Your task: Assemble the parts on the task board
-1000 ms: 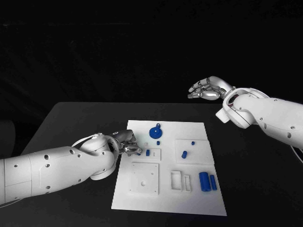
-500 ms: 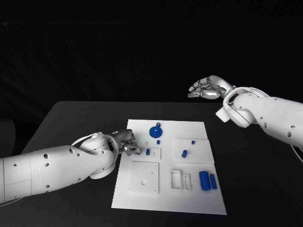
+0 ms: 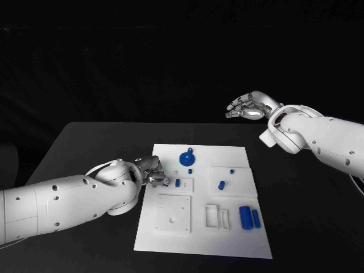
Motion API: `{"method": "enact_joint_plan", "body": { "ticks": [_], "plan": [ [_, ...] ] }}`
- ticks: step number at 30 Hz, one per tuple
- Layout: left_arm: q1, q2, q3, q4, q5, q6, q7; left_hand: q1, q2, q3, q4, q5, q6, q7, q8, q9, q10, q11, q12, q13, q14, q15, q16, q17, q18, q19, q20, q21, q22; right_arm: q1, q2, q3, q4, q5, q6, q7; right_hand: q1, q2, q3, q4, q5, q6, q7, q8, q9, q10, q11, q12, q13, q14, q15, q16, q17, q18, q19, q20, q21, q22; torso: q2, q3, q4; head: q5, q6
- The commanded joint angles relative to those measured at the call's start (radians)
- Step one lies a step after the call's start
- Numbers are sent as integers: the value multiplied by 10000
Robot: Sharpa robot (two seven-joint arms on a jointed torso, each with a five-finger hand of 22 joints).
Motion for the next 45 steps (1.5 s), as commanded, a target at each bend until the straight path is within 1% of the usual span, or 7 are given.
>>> {"method": "enact_joint_plan", "body": {
  "ticks": [1,4,7,11,25,35,45],
  "plan": [
    [-26,20,-17,8,3,349,-38,47,17,766,274,9,409,-369,429,9,1190,-1133,11,12,988,-1101,-16,19,788,-2,-1029,50,-9,-1,-1,5,16,-6,130,92,52,47,29,-5,72,23,69,39,-13,68,6,-72,-3,48,-4,-69,-10,-129,10,-20,-35,14,1,4,0,0,1],
    [-26,33,-17,-6,29,368,-18,32,-53,740,316,-60,442,-367,444,12,1210,-1122,25,30,997,-1092,-21,37,787,4,-1024,49,-13,-1,-1,5,22,-6,132,91,54,48,31,-9,90,22,69,39,-16,70,6,-79,-3,48,-3,-70,-12,-129,12,-21,-42,18,1,6,0,3,9],
    [-26,47,-17,-23,31,383,-20,77,-120,721,460,-470,469,-366,446,2,1216,-1121,35,63,1012,-1087,-33,75,797,17,-1023,43,-22,-1,-2,5,29,-5,129,90,54,49,31,-12,116,23,69,40,-20,74,7,-87,-3,48,-1,-71,-15,-129,14,-20,-50,23,3,5,1,-2,14],
    [-26,70,-17,-45,32,381,-13,99,-136,718,509,-566,480,-366,448,-3,1218,-1120,38,76,1017,-1086,-37,90,799,19,-1021,42,-23,-1,-3,5,37,-5,137,89,53,49,30,-14,139,24,70,42,-24,78,8,-95,-3,49,0,-72,-17,-129,17,-20,-58,28,0,5,-4,3,18],
    [-25,209,-16,-127,10,459,26,220,-148,647,807,-1452,561,-375,475,-26,1243,-1119,95,169,1046,-1082,-33,195,811,19,-1015,69,-5,-1,0,5,34,-43,135,86,43,48,26,-13,205,28,79,46,-34,88,9,-115,-3,52,1,-73,-25,-130,26,-19,-80,43,-1,2,-1,9,16],
    [-25,268,-16,-134,-99,1000,-23,259,-101,661,815,-1487,566,-379,478,-29,1242,-1123,103,182,1050,-1084,-28,209,816,14,-1016,73,0,-1,23,5,7,-43,150,92,44,49,27,-15,239,32,84,49,-40,93,10,-125,-3,53,1,-75,-29,-130,30,-18,-93,52,3,4,1,-3,2],
    [-25,265,-15,-160,-139,1188,-85,291,-30,660,742,-1180,588,-383,494,-33,1237,-1126,134,222,1053,-1084,-7,256,805,-24,-1000,96,29,-2,13,4,10,-43,156,94,45,51,28,-17,262,33,87,51,-44,95,10,-131,-4,54,2,-75,-32,-130,33,-19,-101,59,0,1,0,2,-6]
  ]
}}
